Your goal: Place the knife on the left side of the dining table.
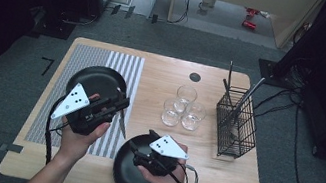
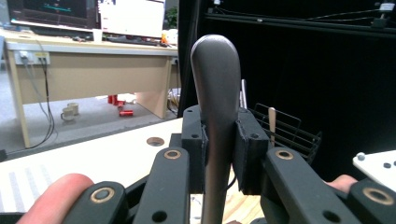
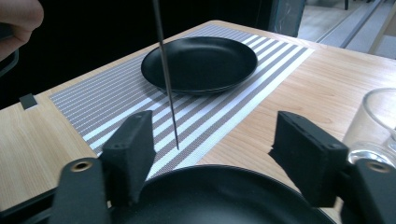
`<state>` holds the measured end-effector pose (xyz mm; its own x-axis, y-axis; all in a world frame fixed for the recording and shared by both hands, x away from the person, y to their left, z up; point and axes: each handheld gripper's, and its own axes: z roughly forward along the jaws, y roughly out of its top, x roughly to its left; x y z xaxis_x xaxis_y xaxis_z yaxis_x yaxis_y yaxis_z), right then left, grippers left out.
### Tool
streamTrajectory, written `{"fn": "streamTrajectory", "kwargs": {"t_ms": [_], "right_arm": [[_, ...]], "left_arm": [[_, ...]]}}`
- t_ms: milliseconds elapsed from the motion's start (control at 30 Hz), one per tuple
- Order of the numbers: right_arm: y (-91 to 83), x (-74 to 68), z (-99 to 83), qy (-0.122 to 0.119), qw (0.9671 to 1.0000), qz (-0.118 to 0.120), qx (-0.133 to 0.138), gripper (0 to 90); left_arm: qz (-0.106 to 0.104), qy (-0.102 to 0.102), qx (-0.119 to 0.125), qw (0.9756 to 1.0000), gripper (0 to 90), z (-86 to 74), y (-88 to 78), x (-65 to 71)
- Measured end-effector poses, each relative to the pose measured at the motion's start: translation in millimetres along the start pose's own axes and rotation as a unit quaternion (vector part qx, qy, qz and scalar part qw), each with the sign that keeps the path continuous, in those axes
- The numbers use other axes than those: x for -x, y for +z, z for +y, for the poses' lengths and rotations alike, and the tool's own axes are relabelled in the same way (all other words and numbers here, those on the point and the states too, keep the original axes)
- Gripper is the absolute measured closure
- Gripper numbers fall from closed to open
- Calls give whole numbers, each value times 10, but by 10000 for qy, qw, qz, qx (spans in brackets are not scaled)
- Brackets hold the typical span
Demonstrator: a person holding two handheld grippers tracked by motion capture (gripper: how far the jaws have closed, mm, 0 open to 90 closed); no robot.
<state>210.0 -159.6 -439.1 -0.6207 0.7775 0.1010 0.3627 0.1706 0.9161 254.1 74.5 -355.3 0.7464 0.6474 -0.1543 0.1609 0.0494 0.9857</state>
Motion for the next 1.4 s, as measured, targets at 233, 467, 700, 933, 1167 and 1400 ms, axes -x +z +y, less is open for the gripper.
{"fn": "streamTrajectory", "kwargs": {"t_ms": [233, 467, 700, 933, 1167, 1400], "right_arm": [[-82, 117, 9, 76, 9994, -327, -61, 145], [-247, 268, -39, 145, 9978, -637, -61, 133], [-403, 466, -145, 326, 9953, -911, -31, 128], [-523, 637, -281, 395, 9920, -1189, -126, 127], [-673, 797, -415, 528, 9880, -1440, -172, 126], [-872, 979, -551, 687, 9820, -1748, -195, 110]], "left_arm": [[110, -42, 16, 9999, 779, 1, -29, -81], [219, -57, 56, 9997, 779, -1, -46, -134], [266, -70, 28, 9996, 779, -15, -50, -181], [330, -75, 30, 9994, 779, -25, -58, -222], [377, -103, 6, 9992, 779, -48, -51, -266], [438, -111, 11, 9990, 779, -60, -58, -310]]}}
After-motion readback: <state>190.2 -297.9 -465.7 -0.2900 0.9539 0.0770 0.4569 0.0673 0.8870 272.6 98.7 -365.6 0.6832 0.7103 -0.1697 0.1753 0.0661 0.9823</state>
